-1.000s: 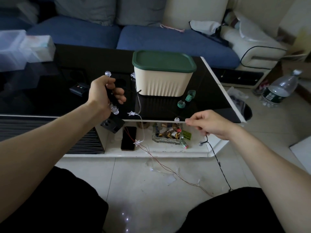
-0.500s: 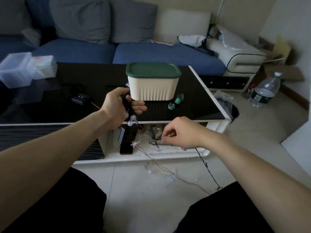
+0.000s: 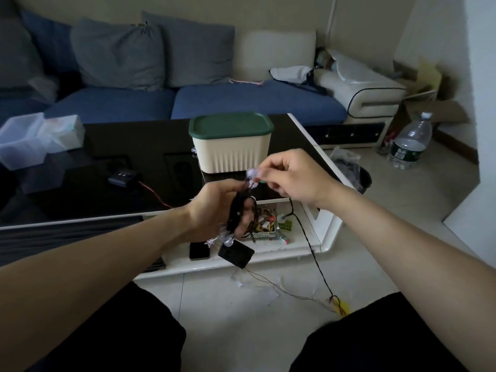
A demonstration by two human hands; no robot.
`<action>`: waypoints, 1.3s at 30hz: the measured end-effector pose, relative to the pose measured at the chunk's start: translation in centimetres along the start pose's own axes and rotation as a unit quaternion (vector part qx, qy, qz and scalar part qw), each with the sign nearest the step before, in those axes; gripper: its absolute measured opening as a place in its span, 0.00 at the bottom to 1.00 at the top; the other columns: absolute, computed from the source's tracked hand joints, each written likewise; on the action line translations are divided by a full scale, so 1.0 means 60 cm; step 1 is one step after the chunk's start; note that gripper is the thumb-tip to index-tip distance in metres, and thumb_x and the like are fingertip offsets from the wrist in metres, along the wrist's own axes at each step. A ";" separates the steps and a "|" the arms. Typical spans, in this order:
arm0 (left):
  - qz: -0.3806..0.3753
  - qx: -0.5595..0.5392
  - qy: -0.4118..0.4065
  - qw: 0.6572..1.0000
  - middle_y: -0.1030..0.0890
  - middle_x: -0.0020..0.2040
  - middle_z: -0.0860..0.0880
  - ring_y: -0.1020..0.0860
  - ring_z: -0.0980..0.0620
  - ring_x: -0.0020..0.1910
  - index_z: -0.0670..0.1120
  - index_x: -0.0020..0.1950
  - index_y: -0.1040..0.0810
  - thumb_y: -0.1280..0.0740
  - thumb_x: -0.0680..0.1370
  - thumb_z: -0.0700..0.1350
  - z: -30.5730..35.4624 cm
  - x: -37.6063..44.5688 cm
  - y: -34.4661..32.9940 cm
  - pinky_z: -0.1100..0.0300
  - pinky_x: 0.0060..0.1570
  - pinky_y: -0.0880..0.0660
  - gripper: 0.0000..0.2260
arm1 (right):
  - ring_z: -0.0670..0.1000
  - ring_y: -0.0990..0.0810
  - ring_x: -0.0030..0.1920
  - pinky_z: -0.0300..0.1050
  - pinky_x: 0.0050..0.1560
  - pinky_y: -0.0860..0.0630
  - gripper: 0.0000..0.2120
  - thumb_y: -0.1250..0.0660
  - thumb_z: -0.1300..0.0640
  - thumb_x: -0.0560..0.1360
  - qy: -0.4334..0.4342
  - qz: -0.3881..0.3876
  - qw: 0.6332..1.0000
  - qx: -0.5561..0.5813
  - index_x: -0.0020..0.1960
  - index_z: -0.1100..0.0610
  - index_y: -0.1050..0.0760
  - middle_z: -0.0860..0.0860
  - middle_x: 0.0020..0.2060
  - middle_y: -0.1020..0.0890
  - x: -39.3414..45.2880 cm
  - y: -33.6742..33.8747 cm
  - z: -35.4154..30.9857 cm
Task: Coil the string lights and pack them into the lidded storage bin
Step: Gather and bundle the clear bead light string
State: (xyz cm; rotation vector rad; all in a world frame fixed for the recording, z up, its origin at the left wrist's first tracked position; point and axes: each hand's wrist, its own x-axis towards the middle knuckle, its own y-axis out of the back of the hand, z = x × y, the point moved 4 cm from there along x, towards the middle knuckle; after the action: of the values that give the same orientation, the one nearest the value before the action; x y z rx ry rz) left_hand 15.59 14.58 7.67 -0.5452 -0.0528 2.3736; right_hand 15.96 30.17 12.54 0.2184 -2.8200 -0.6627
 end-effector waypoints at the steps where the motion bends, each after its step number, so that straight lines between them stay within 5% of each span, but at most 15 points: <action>1: -0.013 -0.005 0.008 1.000 0.32 0.29 0.44 0.33 0.48 0.21 0.43 0.39 0.32 0.46 0.78 0.56 0.002 0.004 0.002 0.65 0.20 0.40 0.18 | 0.43 0.32 0.24 0.33 0.26 0.35 0.08 0.32 0.60 0.80 -0.009 0.017 1.000 0.004 0.47 0.64 0.17 0.44 0.24 0.25 0.008 0.009 0.012; 6: -0.037 -0.009 -0.010 0.999 0.36 0.26 0.49 0.39 0.52 0.19 0.45 0.37 0.30 0.39 0.76 0.55 0.012 0.031 0.015 0.54 0.30 0.52 0.15 | 0.39 0.28 0.24 0.30 0.28 0.34 0.09 0.33 0.59 0.80 -0.038 0.038 0.998 -0.041 0.48 0.64 0.17 0.43 0.23 0.24 0.032 0.022 0.057; 14: 0.049 -0.004 -0.020 0.999 0.29 0.27 0.44 0.31 0.47 0.21 0.45 0.36 0.34 0.40 0.81 0.47 0.013 0.100 0.062 0.67 0.19 0.36 0.14 | 0.39 0.25 0.25 0.31 0.29 0.31 0.09 0.29 0.53 0.78 -0.094 0.108 0.988 -0.056 0.41 0.56 0.17 0.43 0.24 0.21 0.073 0.019 0.126; 19: 0.047 -0.061 -0.013 0.997 0.37 0.21 0.50 0.43 0.54 0.15 0.47 0.33 0.34 0.40 0.81 0.48 0.010 0.150 0.087 0.66 0.18 0.46 0.16 | 0.38 0.24 0.27 0.30 0.29 0.32 0.08 0.31 0.57 0.79 -0.106 0.189 0.975 -0.038 0.44 0.58 0.16 0.47 0.30 0.20 0.091 0.013 0.157; 24: 0.111 -0.078 -0.014 0.991 0.37 0.23 0.50 0.44 0.53 0.17 0.47 0.34 0.33 0.38 0.80 0.47 -0.005 0.174 0.103 0.66 0.18 0.44 0.15 | 0.41 0.25 0.31 0.32 0.34 0.30 0.08 0.31 0.59 0.78 -0.058 0.241 0.968 -0.043 0.42 0.59 0.17 0.53 0.32 0.18 0.099 0.001 0.154; 30: 0.120 -0.113 0.009 0.986 0.36 0.25 0.50 0.42 0.53 0.19 0.46 0.35 0.32 0.39 0.78 0.45 -0.007 0.175 0.114 0.63 0.20 0.41 0.12 | 0.42 0.29 0.29 0.33 0.34 0.30 0.04 0.26 0.60 0.75 -0.056 0.205 0.977 0.006 0.41 0.58 0.17 0.47 0.27 0.24 0.076 -0.023 0.156; 34: 0.095 -0.140 -0.004 0.986 0.37 0.26 0.50 0.42 0.52 0.20 0.47 0.34 0.33 0.41 0.77 0.46 -0.002 0.173 0.111 0.58 0.26 0.43 0.12 | 0.44 0.27 0.31 0.37 0.35 0.29 0.10 0.29 0.54 0.78 -0.064 0.138 0.988 -0.009 0.40 0.59 0.17 0.56 0.29 0.22 0.065 -0.012 0.170; 39: 0.082 -0.128 0.015 0.988 0.36 0.24 0.50 0.42 0.53 0.18 0.48 0.33 0.33 0.41 0.79 0.46 -0.014 0.162 0.103 0.61 0.22 0.42 0.14 | 0.46 0.27 0.28 0.43 0.34 0.28 0.14 0.30 0.51 0.79 -0.073 0.073 0.991 -0.082 0.38 0.57 0.18 0.54 0.27 0.21 0.059 -0.011 0.191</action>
State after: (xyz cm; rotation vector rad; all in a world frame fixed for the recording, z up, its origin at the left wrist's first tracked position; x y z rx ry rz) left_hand 5.56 16.01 2.18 -0.7318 -0.3146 2.5354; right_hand 9.63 33.66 2.96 -0.0676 -2.8636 -0.9033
